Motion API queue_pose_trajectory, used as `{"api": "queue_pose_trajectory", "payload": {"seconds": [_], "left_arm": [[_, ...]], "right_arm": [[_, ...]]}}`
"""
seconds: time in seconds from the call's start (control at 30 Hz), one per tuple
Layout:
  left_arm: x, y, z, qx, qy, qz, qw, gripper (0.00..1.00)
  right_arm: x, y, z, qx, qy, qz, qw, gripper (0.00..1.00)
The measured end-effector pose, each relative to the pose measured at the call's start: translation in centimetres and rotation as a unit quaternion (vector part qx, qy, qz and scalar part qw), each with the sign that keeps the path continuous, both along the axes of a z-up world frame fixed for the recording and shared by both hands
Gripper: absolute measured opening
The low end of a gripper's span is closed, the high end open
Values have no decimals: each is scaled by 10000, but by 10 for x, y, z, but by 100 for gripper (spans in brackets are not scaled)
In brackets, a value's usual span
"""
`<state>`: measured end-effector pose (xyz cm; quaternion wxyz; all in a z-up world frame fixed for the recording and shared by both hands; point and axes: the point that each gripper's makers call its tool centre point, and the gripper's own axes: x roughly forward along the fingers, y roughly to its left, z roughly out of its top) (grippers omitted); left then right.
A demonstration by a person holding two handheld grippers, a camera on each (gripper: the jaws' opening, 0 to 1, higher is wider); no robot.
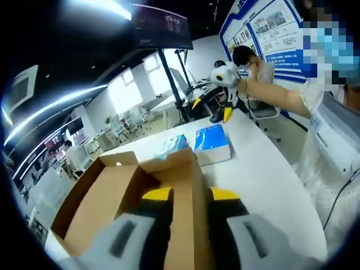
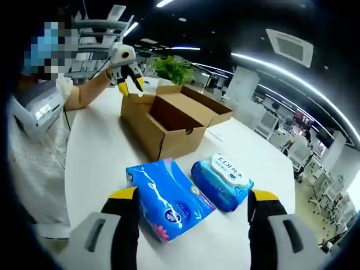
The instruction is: Operate the shoe box by opening the lid, removing the specified soft item, and placing it in the target area until the item is outside and the box remains undamaged.
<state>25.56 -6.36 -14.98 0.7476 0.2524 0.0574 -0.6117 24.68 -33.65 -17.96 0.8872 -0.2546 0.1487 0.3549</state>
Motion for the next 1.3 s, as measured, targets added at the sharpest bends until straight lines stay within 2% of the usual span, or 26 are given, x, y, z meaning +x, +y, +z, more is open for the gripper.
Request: {"api": "queue_pose_trajectory", "payload": {"seconds": [0.17,0.37,0.47,0.5,0.57,0.67,0.77,0.87,1.0,1.13,1.23,1.3], "left_arm": [[2,-14,4,-267,60,220,9994,25],[-22,-43,2,-424,-28,15,9991,25],[-36,-64,2,-664,129,-125,9976,25],[-49,-77,-8,-572,218,-385,9974,25],[-64,-88,-28,-167,98,-763,9969,25],[-67,-102,-52,211,-8,-729,9971,25],[-71,-120,-69,311,63,-819,9961,26],[-76,-135,-80,343,354,-930,9944,28],[-67,-155,-89,80,892,-508,9947,27],[-58,-159,-100,-36,1437,-179,9895,26],[-50,-161,-102,-140,1669,-5,9859,25],[-46,-163,-103,-170,1665,47,9859,25]], "right_arm": [[-3,0,-2,115,-13,-58,9999,80],[-15,-1,-6,441,-40,66,9990,79],[-19,-11,-14,477,-15,-26,9989,76],[-21,-12,-16,486,-3,-34,9988,75],[-26,-15,-23,552,83,-53,9984,74],[-34,-21,-35,557,188,-129,9982,72],[-36,-27,-45,621,307,-228,9973,65],[-38,-29,-53,660,374,-290,9967,64],[-37,-28,-63,792,441,-315,9954,61],[-33,-29,-73,895,501,-360,9941,58],[-31,-26,-74,1014,471,-313,9932,52],[-27,-24,-76,1020,489,-308,9931,52]]}}
